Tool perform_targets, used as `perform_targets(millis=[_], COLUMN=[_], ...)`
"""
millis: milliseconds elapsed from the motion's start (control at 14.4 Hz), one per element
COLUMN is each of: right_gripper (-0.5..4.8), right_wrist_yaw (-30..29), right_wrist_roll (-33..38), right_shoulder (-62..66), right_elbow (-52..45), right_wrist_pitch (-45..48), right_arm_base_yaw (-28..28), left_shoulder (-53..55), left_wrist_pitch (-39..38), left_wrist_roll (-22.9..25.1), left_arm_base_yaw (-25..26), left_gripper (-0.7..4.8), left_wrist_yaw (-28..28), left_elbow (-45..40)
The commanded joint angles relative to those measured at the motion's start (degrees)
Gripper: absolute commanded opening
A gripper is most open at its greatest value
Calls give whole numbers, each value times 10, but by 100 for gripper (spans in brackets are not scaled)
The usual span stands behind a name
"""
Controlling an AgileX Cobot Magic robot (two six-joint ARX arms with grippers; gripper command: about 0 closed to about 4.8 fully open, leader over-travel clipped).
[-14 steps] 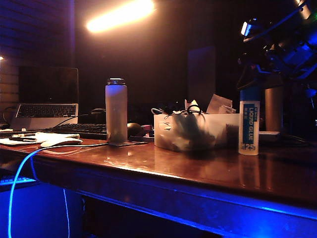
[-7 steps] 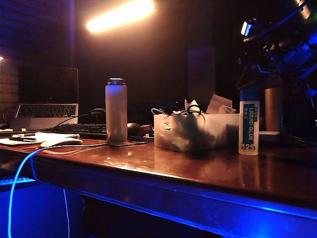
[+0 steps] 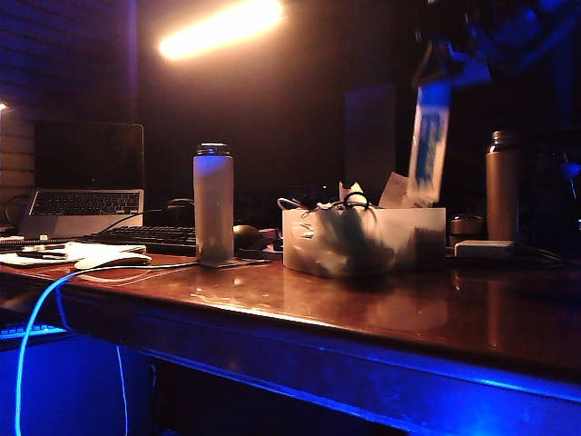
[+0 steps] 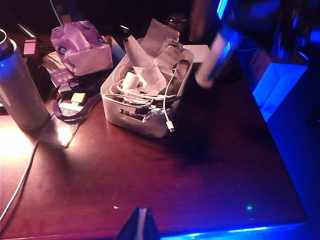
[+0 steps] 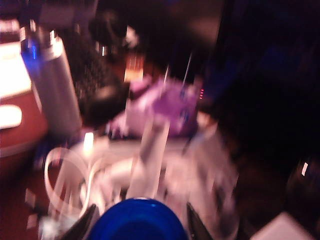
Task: Pick up the liquid glue and place it into the translucent box.
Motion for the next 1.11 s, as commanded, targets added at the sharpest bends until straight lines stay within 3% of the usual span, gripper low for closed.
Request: perform_targets(millis=[69,554,970,1039,1108], right_gripper=[147,147,149,188,331], right_wrist_yaw=[-2,-29,12,12,11], right_wrist_roll=[6,43,43,41,41], right_shoulder=[18,193,244,244,244], right_elbow=[52,186,190,190,190], right_wrist_pitch=[13,15,16,24,27], right_arm_base_yaw=[2,42,53,53,53], left_shoulder=[-1,-1,-1,-1,-1], left_wrist_pitch=[12,12,12,12,12], left_wrist_roll=[0,0,0,0,0], left_arm_base_yaw=[-1,-1,-1,-1,-1], left_gripper=[-5,-5,-5,-5,-5], left_wrist_yaw=[2,2,2,2,2], left_elbow=[3,3,3,3,3])
